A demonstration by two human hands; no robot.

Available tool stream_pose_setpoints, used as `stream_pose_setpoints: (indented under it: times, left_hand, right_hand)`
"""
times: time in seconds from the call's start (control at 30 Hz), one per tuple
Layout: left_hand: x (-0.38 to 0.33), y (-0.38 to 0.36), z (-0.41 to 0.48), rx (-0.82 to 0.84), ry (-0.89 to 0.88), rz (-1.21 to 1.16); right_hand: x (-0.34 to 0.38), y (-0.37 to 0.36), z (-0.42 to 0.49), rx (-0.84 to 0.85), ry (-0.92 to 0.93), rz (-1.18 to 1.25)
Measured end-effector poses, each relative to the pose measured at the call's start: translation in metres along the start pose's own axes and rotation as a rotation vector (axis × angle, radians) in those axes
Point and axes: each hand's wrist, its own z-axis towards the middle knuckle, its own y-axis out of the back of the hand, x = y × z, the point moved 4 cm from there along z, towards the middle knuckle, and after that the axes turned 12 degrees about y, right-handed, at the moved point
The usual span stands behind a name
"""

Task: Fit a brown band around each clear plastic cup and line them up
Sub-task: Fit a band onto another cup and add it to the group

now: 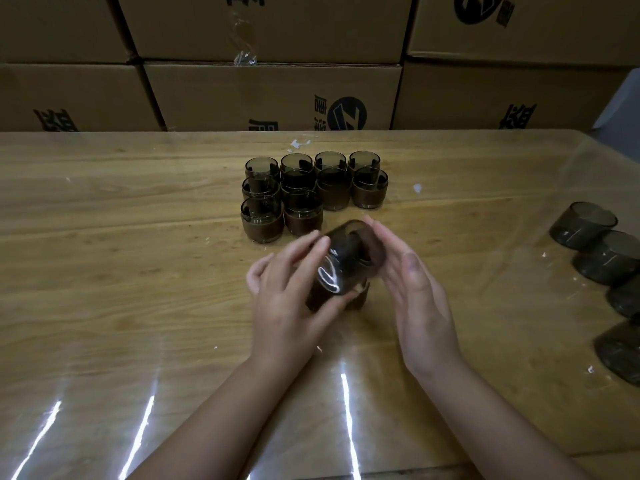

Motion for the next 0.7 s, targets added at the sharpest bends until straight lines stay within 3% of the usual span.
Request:
stream_pose_setpoints:
  times: [0.2,0.4,0.7]
  left_hand:
    - [-0.013,-0.002,-0.003,0.073,-0.118,-0.061]
    - [-0.01,0.001,-0.004,0.119,-0.067,-0.141]
    - [-0.027,-0.005,-0.012,0.228,-0.195,-0.198]
  right_hand:
    - [-0.01,0.006,0.003,0.016,-0.169,0.034]
    - [-0.011,0.006,0.006,0.156,-0.314,0.057]
    - [-0.016,0.016,0.006,-0.097,-0.234,0.024]
